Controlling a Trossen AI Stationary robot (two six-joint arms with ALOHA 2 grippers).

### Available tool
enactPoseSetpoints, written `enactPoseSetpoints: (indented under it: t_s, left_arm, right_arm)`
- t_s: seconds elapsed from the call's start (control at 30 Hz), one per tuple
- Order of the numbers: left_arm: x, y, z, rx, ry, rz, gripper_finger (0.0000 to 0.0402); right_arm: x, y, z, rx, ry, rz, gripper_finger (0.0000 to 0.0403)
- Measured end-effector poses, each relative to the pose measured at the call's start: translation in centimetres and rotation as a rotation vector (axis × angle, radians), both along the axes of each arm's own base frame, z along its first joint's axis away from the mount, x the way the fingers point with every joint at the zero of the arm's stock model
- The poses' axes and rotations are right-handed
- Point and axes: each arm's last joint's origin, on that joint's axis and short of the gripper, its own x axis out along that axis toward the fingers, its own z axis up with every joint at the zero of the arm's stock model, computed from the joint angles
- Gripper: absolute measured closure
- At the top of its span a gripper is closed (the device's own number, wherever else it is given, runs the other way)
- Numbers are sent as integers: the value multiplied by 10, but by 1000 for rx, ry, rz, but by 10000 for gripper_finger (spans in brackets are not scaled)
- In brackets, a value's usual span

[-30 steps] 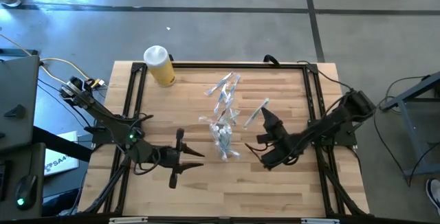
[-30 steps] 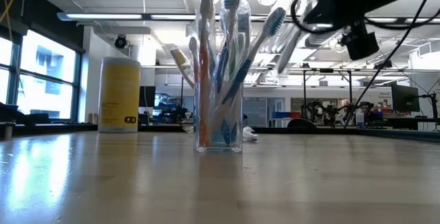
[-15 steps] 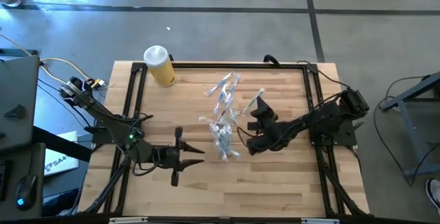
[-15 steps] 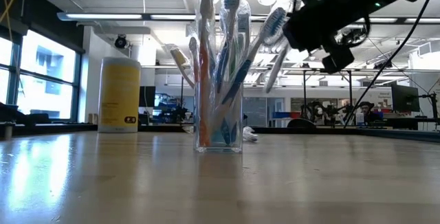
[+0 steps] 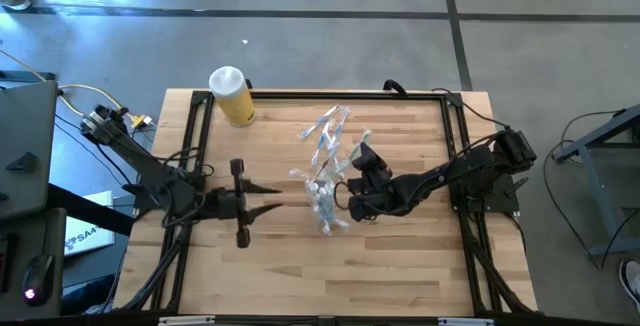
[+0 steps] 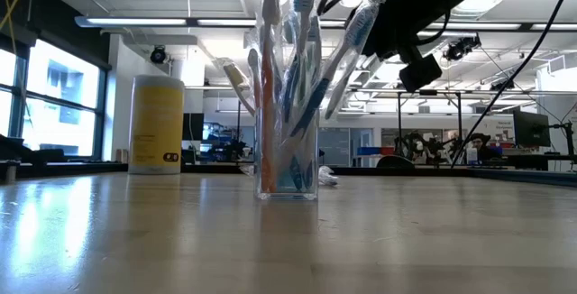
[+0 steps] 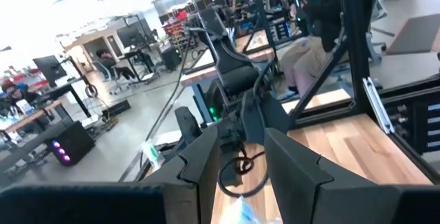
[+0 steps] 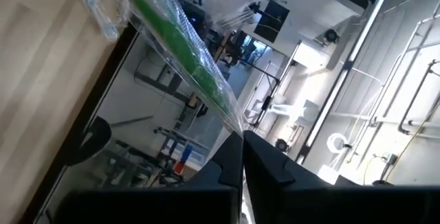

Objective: Pick & Place toothbrushing station
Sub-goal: Put the green toothbrush into the transparent organizer

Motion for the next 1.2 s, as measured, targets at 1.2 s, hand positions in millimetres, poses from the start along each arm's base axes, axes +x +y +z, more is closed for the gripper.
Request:
enactPoseSetpoints:
  t_s: [1.2]
  left_arm:
    - [-3, 2, -11, -31, 94, -2, 288]
  right_arm:
    - [67, -25, 11, 92, -169, 300, 400]
